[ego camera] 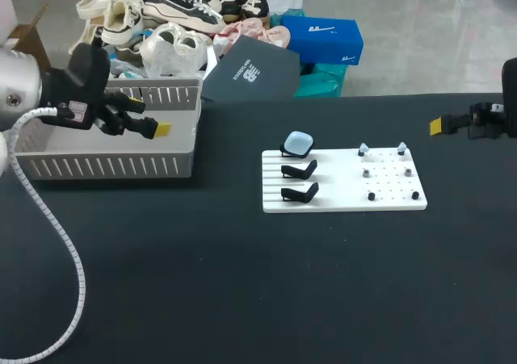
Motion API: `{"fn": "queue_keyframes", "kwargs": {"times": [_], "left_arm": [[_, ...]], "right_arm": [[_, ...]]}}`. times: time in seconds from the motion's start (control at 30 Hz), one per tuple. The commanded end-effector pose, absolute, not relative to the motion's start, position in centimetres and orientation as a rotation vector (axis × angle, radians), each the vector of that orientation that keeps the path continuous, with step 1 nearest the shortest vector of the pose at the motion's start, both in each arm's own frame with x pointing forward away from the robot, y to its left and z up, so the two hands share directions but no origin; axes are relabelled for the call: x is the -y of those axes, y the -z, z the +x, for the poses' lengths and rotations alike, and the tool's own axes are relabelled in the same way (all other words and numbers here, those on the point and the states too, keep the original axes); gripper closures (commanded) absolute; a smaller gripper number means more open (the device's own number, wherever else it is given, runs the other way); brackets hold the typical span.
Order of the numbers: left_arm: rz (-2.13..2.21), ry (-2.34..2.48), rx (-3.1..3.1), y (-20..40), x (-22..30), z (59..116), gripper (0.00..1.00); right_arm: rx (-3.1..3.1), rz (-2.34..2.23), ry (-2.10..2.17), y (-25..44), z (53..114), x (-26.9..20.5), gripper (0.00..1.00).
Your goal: Pick up each earbud case from the left stands, insert the matching earbuds, close the lid, and place the case in the box.
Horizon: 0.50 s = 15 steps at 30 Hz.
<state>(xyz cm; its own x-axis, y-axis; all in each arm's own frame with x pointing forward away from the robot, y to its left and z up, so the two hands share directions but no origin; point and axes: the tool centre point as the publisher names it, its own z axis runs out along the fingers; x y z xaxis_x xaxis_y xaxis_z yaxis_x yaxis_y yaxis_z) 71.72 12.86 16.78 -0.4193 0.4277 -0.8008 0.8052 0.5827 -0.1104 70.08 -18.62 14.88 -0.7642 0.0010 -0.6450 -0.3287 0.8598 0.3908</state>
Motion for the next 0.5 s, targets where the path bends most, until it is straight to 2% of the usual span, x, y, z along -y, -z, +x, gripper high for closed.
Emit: {"fn": "queue_keyframes", "kwargs": {"times": [0.03,0.5], "left_arm": [[1.155,0.806,-1.966,-15.8,-11.3,74.6,0.0],[1.394,0.797,-1.787,-13.8,-5.1,78.6,0.0]], "right_arm": [[-2.37,-0.237,-0.65,-14.9,70.1,18.7,0.0],[-2.37,-0.237,-0.65,-14.9,70.1,18.7,0.0]]}}
